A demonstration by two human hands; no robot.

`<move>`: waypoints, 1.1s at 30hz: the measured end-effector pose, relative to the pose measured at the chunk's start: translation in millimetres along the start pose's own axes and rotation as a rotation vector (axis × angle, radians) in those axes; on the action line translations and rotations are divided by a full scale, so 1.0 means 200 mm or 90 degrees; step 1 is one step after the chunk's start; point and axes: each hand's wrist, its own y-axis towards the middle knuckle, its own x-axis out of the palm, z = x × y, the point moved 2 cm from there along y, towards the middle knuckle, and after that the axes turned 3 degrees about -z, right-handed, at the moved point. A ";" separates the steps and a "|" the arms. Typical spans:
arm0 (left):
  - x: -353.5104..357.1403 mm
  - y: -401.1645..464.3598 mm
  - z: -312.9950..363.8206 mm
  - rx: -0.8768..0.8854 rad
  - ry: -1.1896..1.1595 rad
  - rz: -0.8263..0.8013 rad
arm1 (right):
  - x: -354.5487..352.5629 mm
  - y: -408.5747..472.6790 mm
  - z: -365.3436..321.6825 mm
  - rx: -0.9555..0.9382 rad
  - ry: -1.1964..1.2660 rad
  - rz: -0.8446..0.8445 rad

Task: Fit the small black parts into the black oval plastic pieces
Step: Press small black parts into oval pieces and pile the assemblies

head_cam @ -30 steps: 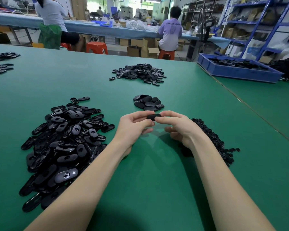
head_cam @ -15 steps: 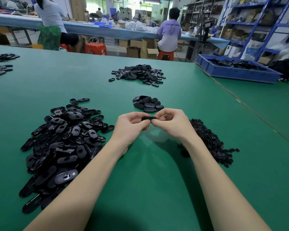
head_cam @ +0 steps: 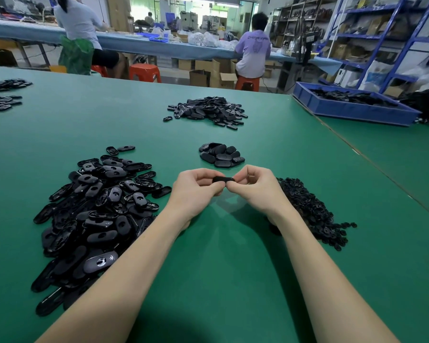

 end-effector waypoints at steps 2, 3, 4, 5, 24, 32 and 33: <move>0.00 0.00 -0.01 0.004 0.019 0.009 | 0.01 0.00 0.00 -0.007 -0.006 0.004; 0.00 0.00 -0.01 0.007 0.029 0.014 | 0.01 0.00 0.00 -0.011 -0.014 0.008; 0.00 0.01 -0.01 0.013 0.036 0.015 | 0.01 0.00 0.01 -0.014 -0.019 0.012; 0.00 0.01 -0.01 0.023 0.039 0.013 | 0.01 0.00 0.01 -0.015 -0.013 0.014; -0.03 0.12 0.01 0.236 0.350 0.070 | 0.01 0.03 0.08 -0.027 -0.070 0.170; 0.04 0.56 0.16 0.171 0.493 0.195 | 0.08 -0.02 0.07 -0.179 -0.385 0.242; 0.06 0.60 0.16 0.155 0.521 0.192 | 0.08 -0.02 0.07 -0.176 -0.379 0.248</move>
